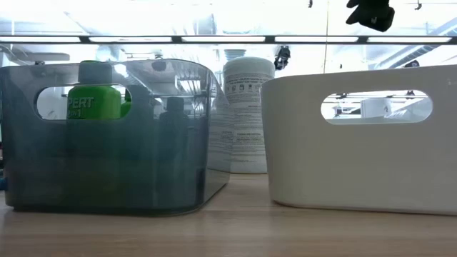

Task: Pick & Place Travel size toiletries
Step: Put the blue razor into the white bin

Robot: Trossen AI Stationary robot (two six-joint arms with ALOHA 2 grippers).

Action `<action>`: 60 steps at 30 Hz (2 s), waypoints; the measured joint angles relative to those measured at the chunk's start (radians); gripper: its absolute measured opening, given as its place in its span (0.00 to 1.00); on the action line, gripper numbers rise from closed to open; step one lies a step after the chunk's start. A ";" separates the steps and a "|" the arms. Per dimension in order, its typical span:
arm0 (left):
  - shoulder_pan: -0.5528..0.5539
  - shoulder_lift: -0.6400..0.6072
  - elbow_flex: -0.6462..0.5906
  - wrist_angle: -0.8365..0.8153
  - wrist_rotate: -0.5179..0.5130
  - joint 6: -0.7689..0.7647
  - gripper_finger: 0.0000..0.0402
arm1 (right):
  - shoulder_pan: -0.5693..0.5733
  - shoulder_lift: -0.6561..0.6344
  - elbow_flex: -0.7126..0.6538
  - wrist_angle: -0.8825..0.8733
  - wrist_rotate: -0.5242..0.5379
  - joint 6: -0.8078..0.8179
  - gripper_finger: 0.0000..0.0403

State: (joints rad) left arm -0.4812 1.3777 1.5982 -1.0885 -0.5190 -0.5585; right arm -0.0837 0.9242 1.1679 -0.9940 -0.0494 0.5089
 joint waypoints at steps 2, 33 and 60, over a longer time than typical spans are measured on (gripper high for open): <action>0.000 -0.029 0.000 0.032 -0.004 -0.015 0.52 | 0.000 -0.007 0.000 -0.020 -0.017 -0.072 0.37; 0.031 -0.640 -0.928 0.411 0.087 -0.465 0.47 | -0.011 -0.608 -0.417 0.435 -0.132 -0.223 0.12; 0.022 -0.338 -1.147 0.887 0.660 -1.172 0.46 | -0.012 -0.663 -0.475 0.451 -0.104 -0.265 0.19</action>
State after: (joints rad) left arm -0.4591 1.0395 0.4507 -0.2014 0.1413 -1.7304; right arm -0.0956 0.2610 0.6933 -0.5426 -0.1538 0.2440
